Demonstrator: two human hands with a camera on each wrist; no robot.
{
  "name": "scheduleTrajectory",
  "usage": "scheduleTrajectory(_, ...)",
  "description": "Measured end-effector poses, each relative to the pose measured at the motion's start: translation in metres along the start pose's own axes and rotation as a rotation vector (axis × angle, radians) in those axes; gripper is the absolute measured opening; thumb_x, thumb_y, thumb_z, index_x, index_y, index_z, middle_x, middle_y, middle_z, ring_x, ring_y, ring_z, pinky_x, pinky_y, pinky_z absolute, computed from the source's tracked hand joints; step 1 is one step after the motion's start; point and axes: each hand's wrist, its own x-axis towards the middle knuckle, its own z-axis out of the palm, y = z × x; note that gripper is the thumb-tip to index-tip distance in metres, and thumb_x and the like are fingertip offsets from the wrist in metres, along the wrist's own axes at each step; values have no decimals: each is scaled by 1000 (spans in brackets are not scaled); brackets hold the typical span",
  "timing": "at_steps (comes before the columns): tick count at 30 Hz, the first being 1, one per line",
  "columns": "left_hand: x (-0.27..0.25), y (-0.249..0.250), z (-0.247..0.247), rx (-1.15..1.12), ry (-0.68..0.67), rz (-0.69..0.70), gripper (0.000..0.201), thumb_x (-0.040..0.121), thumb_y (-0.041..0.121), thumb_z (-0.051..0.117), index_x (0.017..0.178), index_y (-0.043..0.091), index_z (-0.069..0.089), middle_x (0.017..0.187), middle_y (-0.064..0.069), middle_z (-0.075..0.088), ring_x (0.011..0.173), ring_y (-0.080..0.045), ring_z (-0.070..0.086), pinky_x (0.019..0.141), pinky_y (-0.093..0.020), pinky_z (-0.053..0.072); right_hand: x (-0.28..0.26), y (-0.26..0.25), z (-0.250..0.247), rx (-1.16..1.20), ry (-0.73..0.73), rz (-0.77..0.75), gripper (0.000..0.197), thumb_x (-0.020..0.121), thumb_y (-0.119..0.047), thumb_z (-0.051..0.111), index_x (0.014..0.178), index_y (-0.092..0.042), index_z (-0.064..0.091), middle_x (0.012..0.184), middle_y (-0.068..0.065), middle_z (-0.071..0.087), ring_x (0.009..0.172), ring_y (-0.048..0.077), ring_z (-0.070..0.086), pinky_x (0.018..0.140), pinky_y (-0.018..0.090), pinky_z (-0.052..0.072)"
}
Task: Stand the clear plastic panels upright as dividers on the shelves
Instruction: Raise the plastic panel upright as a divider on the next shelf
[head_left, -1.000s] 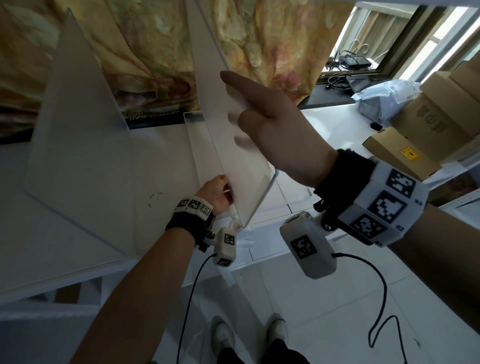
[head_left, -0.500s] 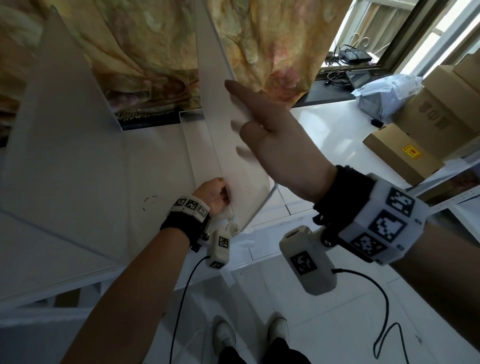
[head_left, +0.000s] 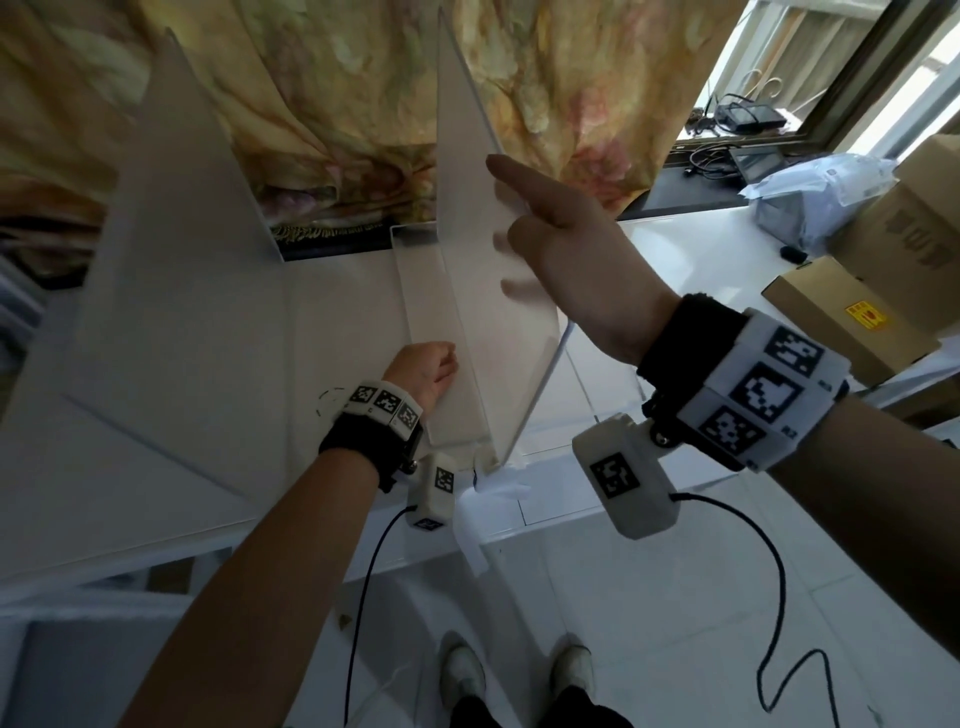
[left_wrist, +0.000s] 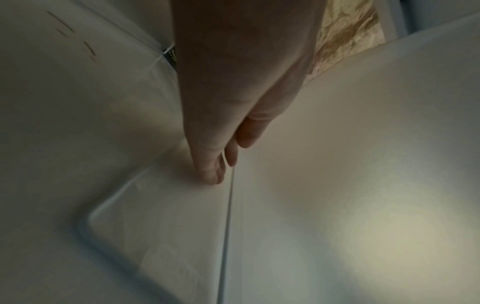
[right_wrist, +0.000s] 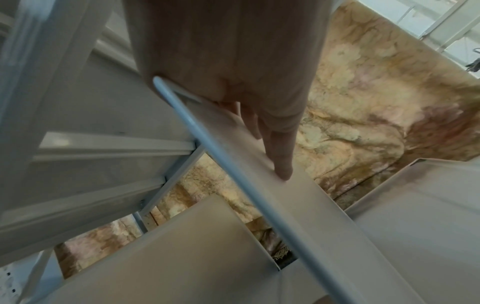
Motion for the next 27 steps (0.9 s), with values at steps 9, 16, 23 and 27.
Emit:
scheduleTrajectory(9,2,6,-26,307,160,59,28,86,5,54,60,13,46,60,-6,43,54,-20,39,57,-25,35,-1,-3,3,73,-25,4,57,93,-11,39,147,-28,39,102,-2,61,105,49,59,75,63,52)
scheduleTrajectory(16,-11,19,-16,9,77,-62,15,93,8,48,82,7,57,82,-9,60,73,-21,59,75,-36,52,-2,-2,1,45,-27,-36,56,93,-14,41,147,-30,40,129,23,59,104,48,59,77,61,53)
scheduleTrajectory(23,-15,4,30,-52,-3,-116,23,98,18,45,77,12,51,80,-6,55,70,-15,53,46,-23,51,1,-2,-3,24,-33,-24,57,91,-15,42,147,-28,40,115,-1,57,103,44,62,79,59,54)
scheduleTrajectory(27,-5,7,29,-32,-30,-141,22,99,35,45,101,14,51,84,-5,53,73,-16,52,75,-34,46,1,-2,-2,10,-29,-35,56,94,-12,43,147,-29,40,115,-3,56,106,42,60,79,56,55)
